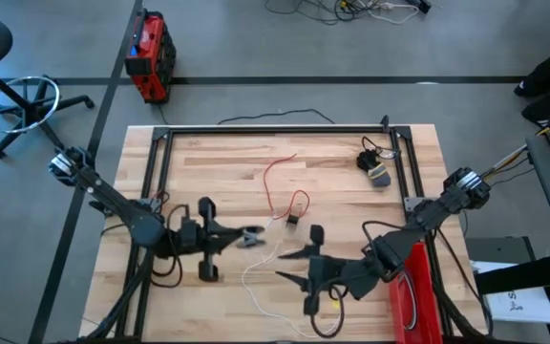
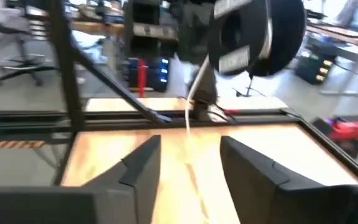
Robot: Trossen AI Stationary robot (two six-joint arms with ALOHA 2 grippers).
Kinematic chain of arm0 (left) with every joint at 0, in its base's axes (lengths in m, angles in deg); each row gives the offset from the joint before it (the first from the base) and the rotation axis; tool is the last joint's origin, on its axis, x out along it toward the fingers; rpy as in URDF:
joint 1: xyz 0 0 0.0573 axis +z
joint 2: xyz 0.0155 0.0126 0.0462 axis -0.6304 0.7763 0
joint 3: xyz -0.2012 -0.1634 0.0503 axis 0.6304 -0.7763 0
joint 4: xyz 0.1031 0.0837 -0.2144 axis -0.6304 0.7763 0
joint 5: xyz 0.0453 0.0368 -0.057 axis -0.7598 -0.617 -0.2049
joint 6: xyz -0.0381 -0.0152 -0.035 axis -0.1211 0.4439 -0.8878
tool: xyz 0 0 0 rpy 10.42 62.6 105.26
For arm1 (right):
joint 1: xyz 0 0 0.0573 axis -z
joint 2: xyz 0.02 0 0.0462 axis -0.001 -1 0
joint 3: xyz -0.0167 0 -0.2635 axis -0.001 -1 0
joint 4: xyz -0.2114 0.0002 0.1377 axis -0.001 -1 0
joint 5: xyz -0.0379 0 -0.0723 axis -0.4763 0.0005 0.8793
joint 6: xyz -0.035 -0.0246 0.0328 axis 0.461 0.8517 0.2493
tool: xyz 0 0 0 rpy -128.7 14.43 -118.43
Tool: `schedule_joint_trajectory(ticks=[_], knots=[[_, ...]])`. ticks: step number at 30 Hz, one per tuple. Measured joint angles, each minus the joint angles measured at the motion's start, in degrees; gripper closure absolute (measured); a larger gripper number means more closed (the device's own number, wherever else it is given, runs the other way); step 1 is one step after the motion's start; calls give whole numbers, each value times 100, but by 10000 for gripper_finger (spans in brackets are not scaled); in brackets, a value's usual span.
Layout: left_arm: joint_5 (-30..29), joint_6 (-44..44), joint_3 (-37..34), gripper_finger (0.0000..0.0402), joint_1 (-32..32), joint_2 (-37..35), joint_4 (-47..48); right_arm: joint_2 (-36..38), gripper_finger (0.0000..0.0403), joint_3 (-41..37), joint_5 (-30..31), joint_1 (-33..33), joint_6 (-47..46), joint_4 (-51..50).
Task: Coil cords
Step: Coil the white wire onto the spool
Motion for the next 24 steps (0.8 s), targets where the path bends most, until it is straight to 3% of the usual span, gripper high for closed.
schedule_joint_trajectory(ticks=[5,14,24], knots=[[-544,-77,-497,401,15,-188,-880,-592,213,-31,163,267,-505,242],[-772,-116,-805,401,17,-164,-1343,-2021,214,341,269,841,100,2578],[-768,-108,-808,401,17,-164,-1339,-2552,249,1163,279,1128,67,2452]])
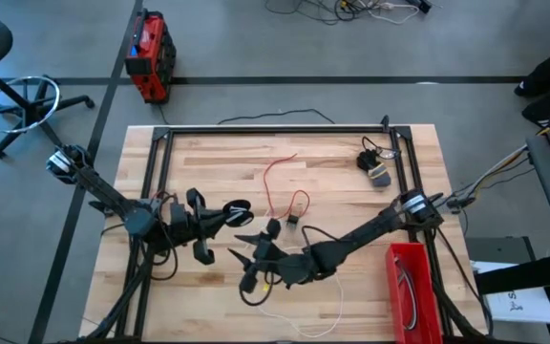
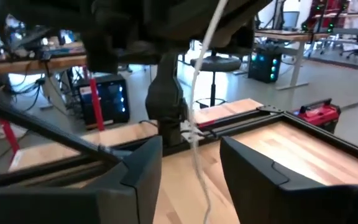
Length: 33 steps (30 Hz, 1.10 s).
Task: Coil cords
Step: Coil the white wire onto the spool
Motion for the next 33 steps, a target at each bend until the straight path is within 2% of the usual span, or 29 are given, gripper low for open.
schedule_joint_trajectory(ticks=[5,12,15,17,22,25,30,33], knots=[[2,9,18,401,-31,-20,6,-38,290,68,6,56,-361,-497],[46,34,21,401,-82,-45,13,-31,393,68,4,58,-200,-678],[48,215,20,401,-223,-90,27,137,394,68,102,-10,-152,-1154],[48,391,23,401,-359,-149,39,413,399,68,258,-76,-417,-1977],[-14,773,23,401,-710,-321,507,1262,400,70,289,-189,-1703,-4368],[-49,656,23,401,-772,-361,988,1748,401,77,215,-224,-2317,-5240],[-176,113,25,401,-763,-268,1731,2260,402,69,-459,-230,-2522,-5358],[-224,92,25,401,-741,-137,1940,2394,402,68,-747,-225,-2710,-5228]])
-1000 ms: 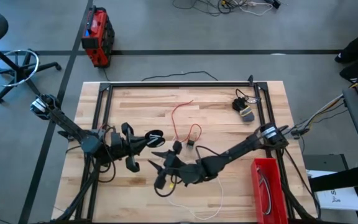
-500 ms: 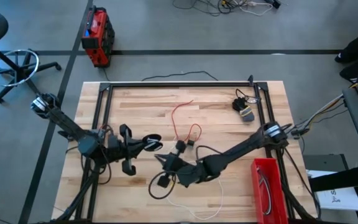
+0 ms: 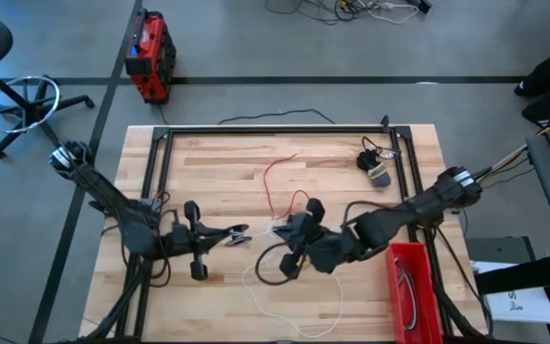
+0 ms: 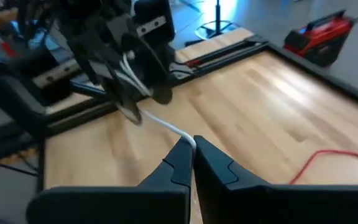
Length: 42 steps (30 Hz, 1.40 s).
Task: Coil cords
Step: Coil the white wire onto the spool
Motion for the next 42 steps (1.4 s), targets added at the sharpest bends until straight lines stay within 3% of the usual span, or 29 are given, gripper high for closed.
schedule_joint_trajectory(ticks=[14,28,37,42], knots=[[-71,-506,118,401,525,1073,25,-356,403,-7,-897,330,-805,1029],[-673,-891,941,401,1158,1870,67,-747,401,-4,-787,423,-931,1219],[-600,-992,1043,401,1224,1485,-37,-944,327,-2,-587,318,-782,1004],[-271,-1036,898,401,1209,1064,-173,-947,277,-2,152,46,-349,828]])
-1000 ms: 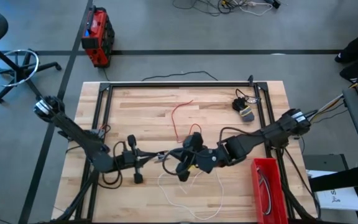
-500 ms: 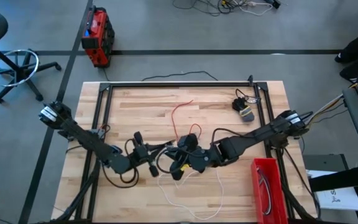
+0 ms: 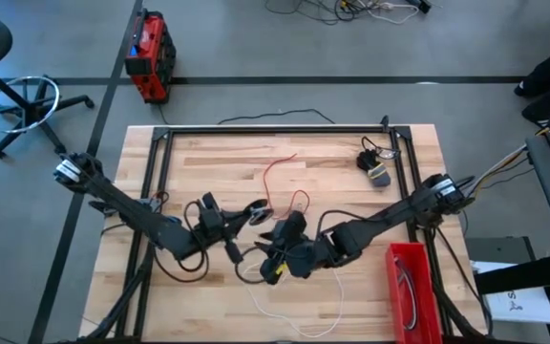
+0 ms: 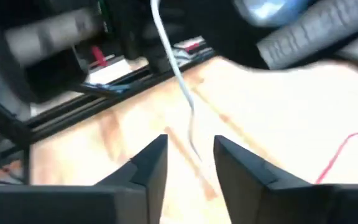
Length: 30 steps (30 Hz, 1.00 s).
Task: Coil cords
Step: Coil the white wire onto the spool
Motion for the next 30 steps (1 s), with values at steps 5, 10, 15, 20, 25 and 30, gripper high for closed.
schedule_joint_trajectory(ticks=[5,10,15,20,25,30], knots=[[780,56,-52,401,-9,-301,-206,-32,248,0,392,-304,851,315],[1673,445,-55,401,-50,-335,-666,-321,238,0,450,-399,1958,1343],[1670,1249,-79,401,-299,-298,-483,-463,244,7,459,-529,2950,1768],[12,2228,-83,401,-648,-298,46,-228,247,86,524,-931,3142,1270],[-594,2430,-83,401,-750,-278,218,17,245,118,1414,-1171,2644,481],[-844,2939,-83,401,-768,-129,259,40,245,111,1642,-1157,2762,477]])
